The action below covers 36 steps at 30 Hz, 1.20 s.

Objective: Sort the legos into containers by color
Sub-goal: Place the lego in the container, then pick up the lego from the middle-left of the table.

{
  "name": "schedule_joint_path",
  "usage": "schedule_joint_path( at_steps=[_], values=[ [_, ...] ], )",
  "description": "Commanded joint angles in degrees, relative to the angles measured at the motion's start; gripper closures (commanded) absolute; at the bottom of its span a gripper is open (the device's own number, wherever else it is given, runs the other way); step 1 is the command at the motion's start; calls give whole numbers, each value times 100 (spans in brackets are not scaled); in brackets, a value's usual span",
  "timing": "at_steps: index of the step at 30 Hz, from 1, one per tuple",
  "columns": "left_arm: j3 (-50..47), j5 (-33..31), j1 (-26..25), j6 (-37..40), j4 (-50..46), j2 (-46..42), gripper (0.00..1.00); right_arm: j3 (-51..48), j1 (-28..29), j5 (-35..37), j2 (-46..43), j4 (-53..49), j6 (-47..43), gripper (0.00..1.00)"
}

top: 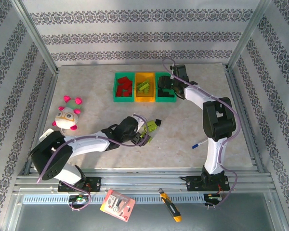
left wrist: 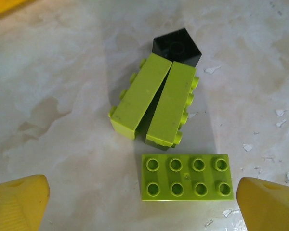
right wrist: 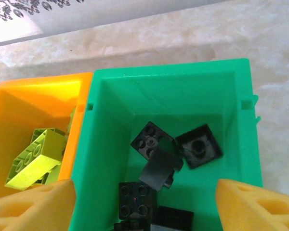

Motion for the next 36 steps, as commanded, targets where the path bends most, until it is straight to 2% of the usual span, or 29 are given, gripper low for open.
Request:
schedule_joint_path(
  at_steps=[1, 10, 20, 30, 33, 36],
  values=[
    [385, -174, -146, -271, -774, 263, 1, -221, -12, -101, -637, -68, -170, 22],
    [1361, 143, -396, -336, -2133, 1048, 0, -1370, -55, 75, -1832, -46, -166, 21],
    [2080, 224, -464, -396, -2731, 1876, 1, -1804, -83, -21, -2229, -5, -42, 21],
    [2337, 248, -455, -360, -2962, 2126, 32, -1952, -81, -55, -2478, -70, -28, 21],
    [2313, 147, -455, -381, -2996, 1991, 38, -2006, -83, -103, -2546, -100, -19, 21],
    [2305, 40, -423, -440, -3095, 1762, 38, -2105, -77, -271, -2686, -120, -23, 20]
  ],
)
